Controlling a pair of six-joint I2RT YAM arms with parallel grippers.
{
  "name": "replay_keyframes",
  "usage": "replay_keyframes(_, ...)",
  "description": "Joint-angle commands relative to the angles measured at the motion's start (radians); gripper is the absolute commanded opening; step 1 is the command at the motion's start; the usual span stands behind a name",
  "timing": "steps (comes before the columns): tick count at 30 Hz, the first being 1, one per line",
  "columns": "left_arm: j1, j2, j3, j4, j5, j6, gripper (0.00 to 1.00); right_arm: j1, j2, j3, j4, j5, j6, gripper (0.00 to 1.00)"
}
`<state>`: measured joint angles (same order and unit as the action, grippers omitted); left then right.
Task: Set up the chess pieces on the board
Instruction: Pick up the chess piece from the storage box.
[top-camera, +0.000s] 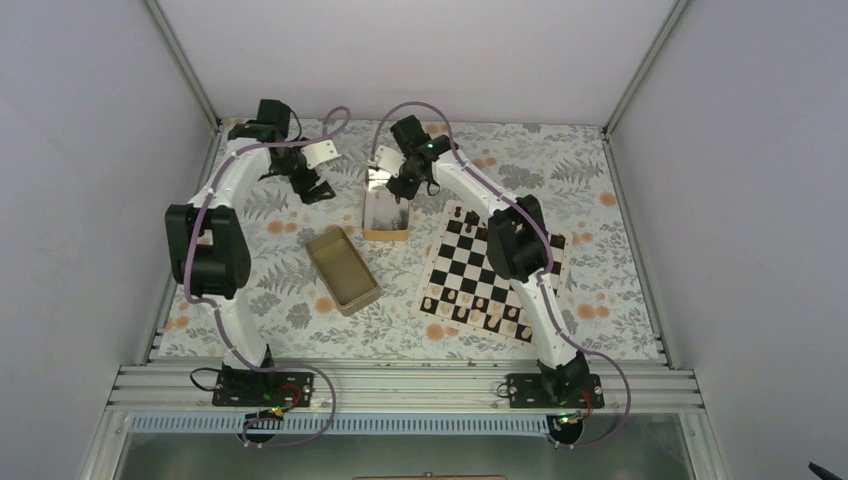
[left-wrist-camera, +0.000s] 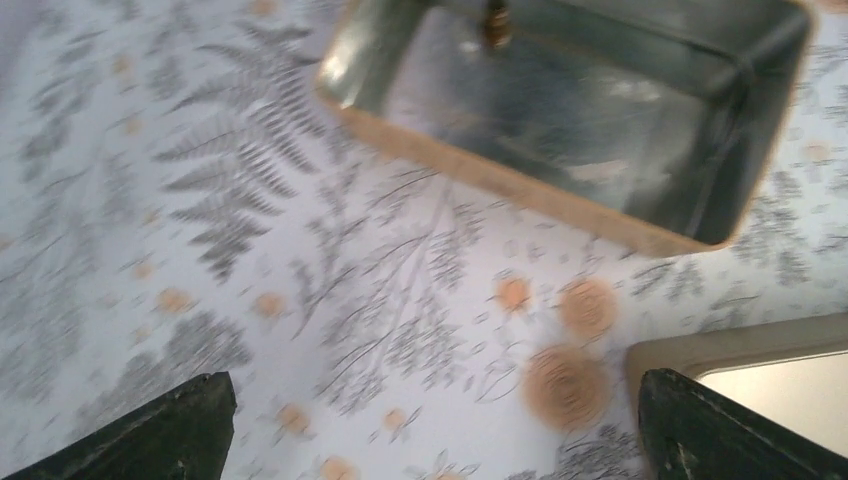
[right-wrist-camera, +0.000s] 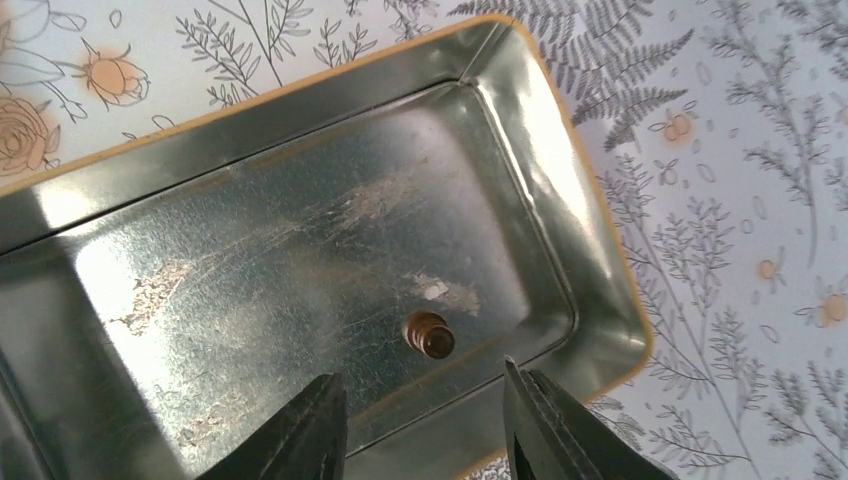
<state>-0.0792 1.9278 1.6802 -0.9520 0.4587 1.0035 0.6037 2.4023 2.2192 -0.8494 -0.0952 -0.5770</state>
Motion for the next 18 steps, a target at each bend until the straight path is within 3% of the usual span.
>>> replay_keyframes(1, 0.045, -0.061, -0.068, 0.144, -0.082, -0.068, 1.00, 0.015, 0.032, 0.025, 0.004, -0.023, -0.005, 0.44)
replay_keyframes(5, 0.080, -0.091, -0.138, 0.258, -0.145, -0.131, 1.00, 0.023, 0.058, 0.038, -0.002, -0.004, -0.007, 0.46)
replay_keyframes(18, 0.121, -0.120, -0.225, 0.363, -0.184, -0.187, 1.00, 0.037, 0.109, 0.065, -0.013, 0.086, -0.013, 0.53)
